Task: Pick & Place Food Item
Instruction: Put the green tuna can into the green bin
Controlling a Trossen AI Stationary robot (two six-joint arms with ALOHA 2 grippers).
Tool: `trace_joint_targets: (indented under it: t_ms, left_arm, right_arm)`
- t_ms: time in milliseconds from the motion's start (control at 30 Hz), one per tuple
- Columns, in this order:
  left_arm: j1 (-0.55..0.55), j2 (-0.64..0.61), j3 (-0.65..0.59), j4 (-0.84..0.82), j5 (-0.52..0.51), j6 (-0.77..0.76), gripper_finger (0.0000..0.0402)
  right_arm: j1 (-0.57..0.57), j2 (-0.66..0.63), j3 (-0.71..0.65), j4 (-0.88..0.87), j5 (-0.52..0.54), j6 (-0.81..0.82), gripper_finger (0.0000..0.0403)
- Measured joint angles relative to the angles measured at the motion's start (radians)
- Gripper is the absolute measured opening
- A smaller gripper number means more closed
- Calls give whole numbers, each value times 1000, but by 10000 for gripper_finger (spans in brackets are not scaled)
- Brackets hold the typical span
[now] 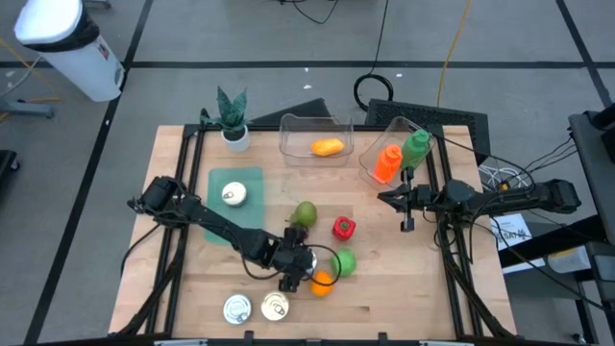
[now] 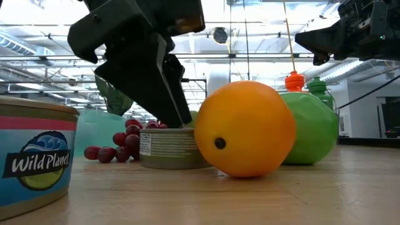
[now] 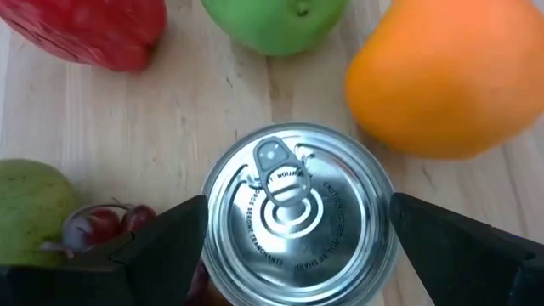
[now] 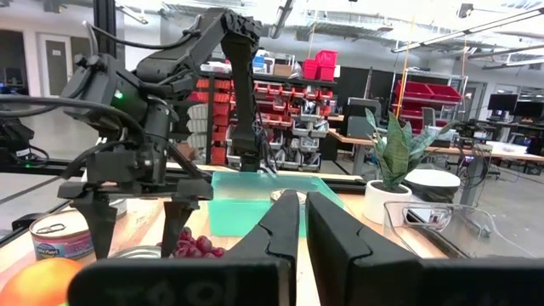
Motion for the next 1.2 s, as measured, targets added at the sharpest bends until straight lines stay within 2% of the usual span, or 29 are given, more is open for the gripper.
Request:
trace_joint_targets:
  t_ms: [300, 500, 767, 1200]
  left_arm:
    - [14, -11, 0, 17, 131, -8, 364]
    - [2, -10, 0, 27, 149, -8, 359]
    - [-29, 52, 3, 21, 43, -5, 374]
    - [-41, 98, 0, -9, -238, 48, 374]
  right_arm:
    - [0, 0, 0, 0, 0, 0, 14]
    - [0, 0, 0, 0, 0, 0, 13]
    - [0, 0, 0, -3, 0, 0, 13]
    - [0, 0, 0, -2, 0, 0, 13]
